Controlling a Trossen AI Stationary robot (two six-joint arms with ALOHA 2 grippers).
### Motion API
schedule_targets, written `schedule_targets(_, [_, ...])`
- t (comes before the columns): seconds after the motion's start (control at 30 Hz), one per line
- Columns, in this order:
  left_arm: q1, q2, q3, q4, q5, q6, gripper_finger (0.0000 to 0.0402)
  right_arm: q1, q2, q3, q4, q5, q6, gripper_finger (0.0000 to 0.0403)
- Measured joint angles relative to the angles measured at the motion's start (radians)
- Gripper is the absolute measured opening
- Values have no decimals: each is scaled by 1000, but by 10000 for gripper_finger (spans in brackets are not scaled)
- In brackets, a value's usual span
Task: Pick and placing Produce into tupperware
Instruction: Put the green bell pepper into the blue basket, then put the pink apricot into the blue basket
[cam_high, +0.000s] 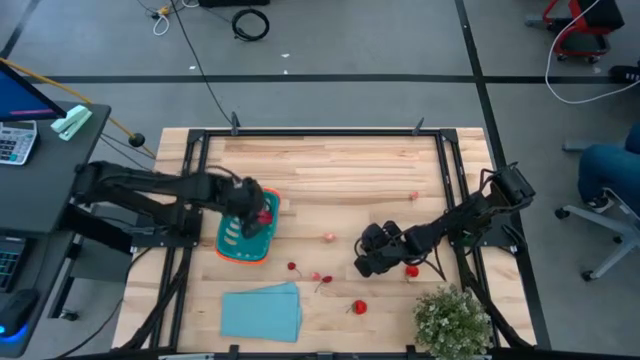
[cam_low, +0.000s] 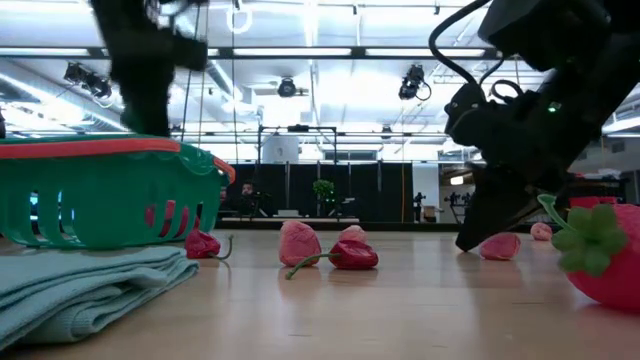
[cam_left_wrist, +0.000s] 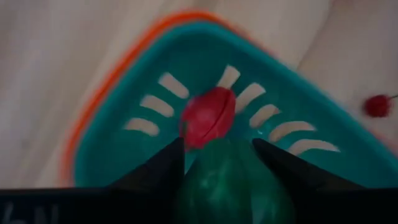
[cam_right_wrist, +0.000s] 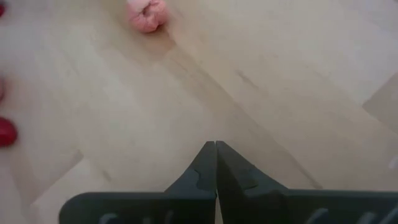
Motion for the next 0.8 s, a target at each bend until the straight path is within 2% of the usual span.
schedule_targets(0.2, [-21,26,-201,267,5,-45,221,6,0,0,5,-1,-4,3])
schedule_targets(0.43, [-20,43,-232,283,9,-65,254,3,0,0,13,11,-2,5])
schedule_targets(0.6, [-8,40,-140,257,17,34,258,-21,0,0,22,-34,-34,17])
schedule_targets(0.8, [9,40,135,84,17,140,243,-97,-1,0,55,-111,-109,43])
